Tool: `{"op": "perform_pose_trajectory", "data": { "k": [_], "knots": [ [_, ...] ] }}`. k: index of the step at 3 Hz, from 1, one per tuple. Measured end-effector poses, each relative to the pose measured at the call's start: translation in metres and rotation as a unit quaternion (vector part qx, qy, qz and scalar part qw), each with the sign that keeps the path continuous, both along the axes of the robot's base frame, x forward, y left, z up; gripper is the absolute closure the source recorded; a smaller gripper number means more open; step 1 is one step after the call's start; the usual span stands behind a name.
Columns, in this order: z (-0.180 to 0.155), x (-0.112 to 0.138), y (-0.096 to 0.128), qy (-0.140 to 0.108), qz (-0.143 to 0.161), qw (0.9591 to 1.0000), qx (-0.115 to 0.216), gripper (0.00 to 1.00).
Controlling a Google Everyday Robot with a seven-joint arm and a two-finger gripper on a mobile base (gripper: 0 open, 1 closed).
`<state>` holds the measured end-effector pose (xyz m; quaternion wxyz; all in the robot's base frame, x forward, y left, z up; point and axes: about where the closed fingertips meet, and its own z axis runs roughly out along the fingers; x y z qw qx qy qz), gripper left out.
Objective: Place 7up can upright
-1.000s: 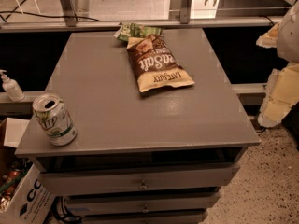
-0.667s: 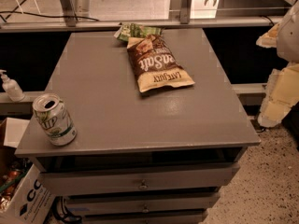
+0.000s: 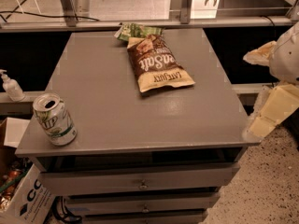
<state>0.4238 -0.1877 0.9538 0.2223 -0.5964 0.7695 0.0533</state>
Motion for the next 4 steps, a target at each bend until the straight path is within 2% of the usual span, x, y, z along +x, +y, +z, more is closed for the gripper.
{"op": "perform_pose_trajectory", "data": {
  "k": [1,2,3,4],
  "knots": [
    [-0.015,-0.012,0.043,0.001,0.029,0.9961,0.083,0.00],
    [-0.025,-0.026,0.099,0.004,0.070,0.9856,0.154,0.00],
    [-0.022,-0.031,0.114,0.006,0.080,0.9816,0.173,0.00],
    [-0.021,-0.028,0.105,0.000,0.071,0.9848,0.158,0.00]
  ]
}}
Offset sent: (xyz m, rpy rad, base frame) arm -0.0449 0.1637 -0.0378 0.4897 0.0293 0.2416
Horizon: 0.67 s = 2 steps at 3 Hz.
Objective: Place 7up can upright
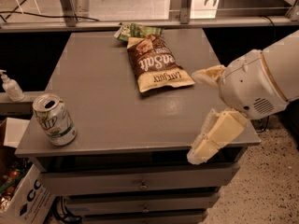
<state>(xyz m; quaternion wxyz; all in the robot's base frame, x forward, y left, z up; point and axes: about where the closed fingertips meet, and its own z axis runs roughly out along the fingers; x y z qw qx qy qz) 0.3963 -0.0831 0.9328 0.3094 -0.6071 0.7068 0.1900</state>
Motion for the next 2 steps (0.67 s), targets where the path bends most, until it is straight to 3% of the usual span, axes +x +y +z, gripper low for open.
{"op": "perform_pose_trajectory", "data": {
  "k": [1,2],
  "knots": [
    [0.000,0.000,0.000,0.000,0.000,1.0000,0.000,0.00],
    [-0.013,0.002,0.010,-0.016,0.005,0.9997,0.020,0.00]
  ]
}}
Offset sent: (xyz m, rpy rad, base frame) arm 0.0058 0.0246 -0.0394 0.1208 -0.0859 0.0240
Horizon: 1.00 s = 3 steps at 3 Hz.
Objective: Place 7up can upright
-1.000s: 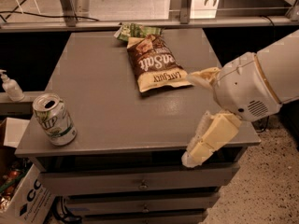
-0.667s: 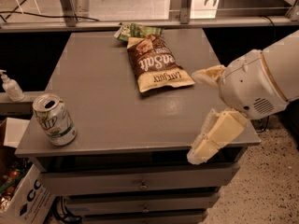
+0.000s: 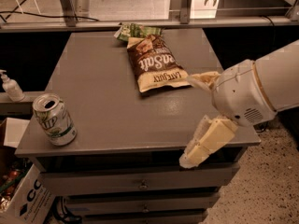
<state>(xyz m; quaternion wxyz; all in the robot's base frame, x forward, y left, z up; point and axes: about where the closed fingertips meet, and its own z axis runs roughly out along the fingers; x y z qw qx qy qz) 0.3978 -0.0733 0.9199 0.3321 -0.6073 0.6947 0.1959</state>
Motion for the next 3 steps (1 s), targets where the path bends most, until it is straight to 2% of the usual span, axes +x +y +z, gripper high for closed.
{"op": "perform_pose_trajectory", "data": {
  "k": [1,2,3],
  "knots": [
    [-0.020,0.003,0.024,-0.032,0.016,0.9987,0.037,0.00],
    [-0.030,0.010,0.057,-0.061,0.037,0.9950,0.070,0.00],
    [-0.040,0.013,0.097,-0.075,0.058,0.9904,0.101,0.00]
  ]
}}
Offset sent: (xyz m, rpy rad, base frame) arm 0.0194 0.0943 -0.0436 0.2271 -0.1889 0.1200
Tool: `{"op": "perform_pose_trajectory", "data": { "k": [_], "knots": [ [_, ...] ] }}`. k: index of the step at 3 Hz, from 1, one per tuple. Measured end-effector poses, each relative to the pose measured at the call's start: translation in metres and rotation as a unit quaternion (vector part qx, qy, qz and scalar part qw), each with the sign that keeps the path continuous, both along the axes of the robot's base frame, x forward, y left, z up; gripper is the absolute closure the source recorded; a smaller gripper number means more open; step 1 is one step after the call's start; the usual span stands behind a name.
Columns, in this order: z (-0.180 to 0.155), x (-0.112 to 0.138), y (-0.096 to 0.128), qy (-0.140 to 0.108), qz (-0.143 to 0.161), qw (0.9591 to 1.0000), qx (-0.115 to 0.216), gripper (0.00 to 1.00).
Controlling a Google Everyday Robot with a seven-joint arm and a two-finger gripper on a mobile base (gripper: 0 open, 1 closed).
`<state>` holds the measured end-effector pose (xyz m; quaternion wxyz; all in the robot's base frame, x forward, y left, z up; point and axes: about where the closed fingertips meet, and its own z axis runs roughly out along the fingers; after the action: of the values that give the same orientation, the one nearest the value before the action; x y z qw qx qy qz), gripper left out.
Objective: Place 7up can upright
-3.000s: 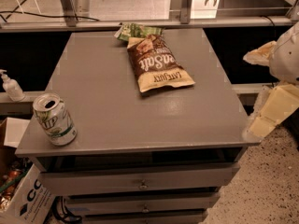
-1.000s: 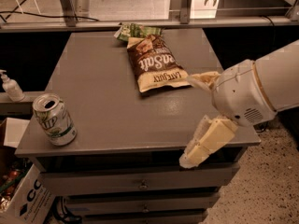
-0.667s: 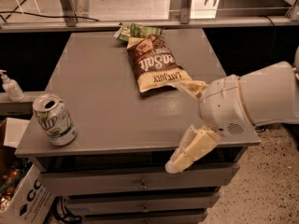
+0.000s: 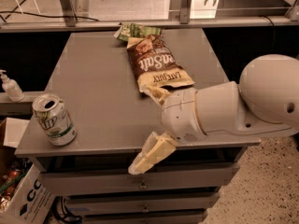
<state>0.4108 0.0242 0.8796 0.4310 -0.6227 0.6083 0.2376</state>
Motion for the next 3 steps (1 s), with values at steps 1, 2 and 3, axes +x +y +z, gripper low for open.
{"op": "perform_pose_trajectory", "data": {
  "k": [1,2,3],
  "knots": [
    [-0.0140,-0.0073,0.0456,0.010,0.029,0.9991,0.029,0.00],
    [-0.0138,-0.0074,0.0455,0.010,0.029,0.9991,0.029,0.00],
    [-0.0205,-0.0043,0.0502,0.005,0.029,0.9982,0.052,0.00]
  ]
}}
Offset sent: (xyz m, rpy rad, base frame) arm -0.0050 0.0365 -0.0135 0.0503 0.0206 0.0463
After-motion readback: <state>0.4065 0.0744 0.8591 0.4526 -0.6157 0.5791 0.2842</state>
